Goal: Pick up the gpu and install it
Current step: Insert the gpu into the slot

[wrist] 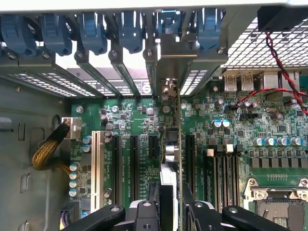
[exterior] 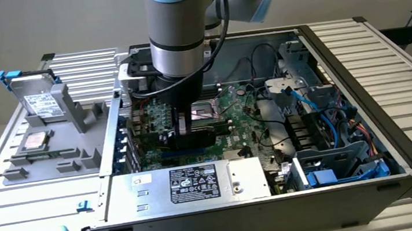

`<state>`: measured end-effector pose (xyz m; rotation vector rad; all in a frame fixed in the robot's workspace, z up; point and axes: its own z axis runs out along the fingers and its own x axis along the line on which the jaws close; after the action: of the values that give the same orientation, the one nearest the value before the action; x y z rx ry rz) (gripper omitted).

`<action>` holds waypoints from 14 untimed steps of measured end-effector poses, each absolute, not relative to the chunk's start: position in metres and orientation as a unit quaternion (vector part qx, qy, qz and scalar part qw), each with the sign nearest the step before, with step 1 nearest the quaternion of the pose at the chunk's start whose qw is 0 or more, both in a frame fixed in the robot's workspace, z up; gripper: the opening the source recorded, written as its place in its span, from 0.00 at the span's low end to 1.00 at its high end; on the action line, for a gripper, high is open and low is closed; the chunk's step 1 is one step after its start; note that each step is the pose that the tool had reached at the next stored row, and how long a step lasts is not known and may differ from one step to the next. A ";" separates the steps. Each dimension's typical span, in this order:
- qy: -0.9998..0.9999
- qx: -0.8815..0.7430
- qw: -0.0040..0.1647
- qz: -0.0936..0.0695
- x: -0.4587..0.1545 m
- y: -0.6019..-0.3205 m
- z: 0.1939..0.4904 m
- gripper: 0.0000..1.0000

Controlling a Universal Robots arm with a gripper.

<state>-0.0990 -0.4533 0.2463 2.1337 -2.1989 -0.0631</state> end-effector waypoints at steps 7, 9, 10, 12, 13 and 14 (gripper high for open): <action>-0.717 0.695 0.038 -0.020 -0.099 -0.453 0.244 0.28; -0.717 0.695 0.038 -0.020 -0.099 -0.453 0.244 0.28; -0.717 0.695 0.038 -0.020 -0.100 -0.454 0.244 0.28; -0.717 0.695 0.038 -0.020 -0.100 -0.454 0.244 0.28; -0.717 0.695 0.038 -0.020 -0.100 -0.454 0.244 0.28; -0.717 0.695 0.038 -0.020 -0.100 -0.454 0.244 0.28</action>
<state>-0.0996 -0.4544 0.2444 2.1330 -2.2005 -0.0624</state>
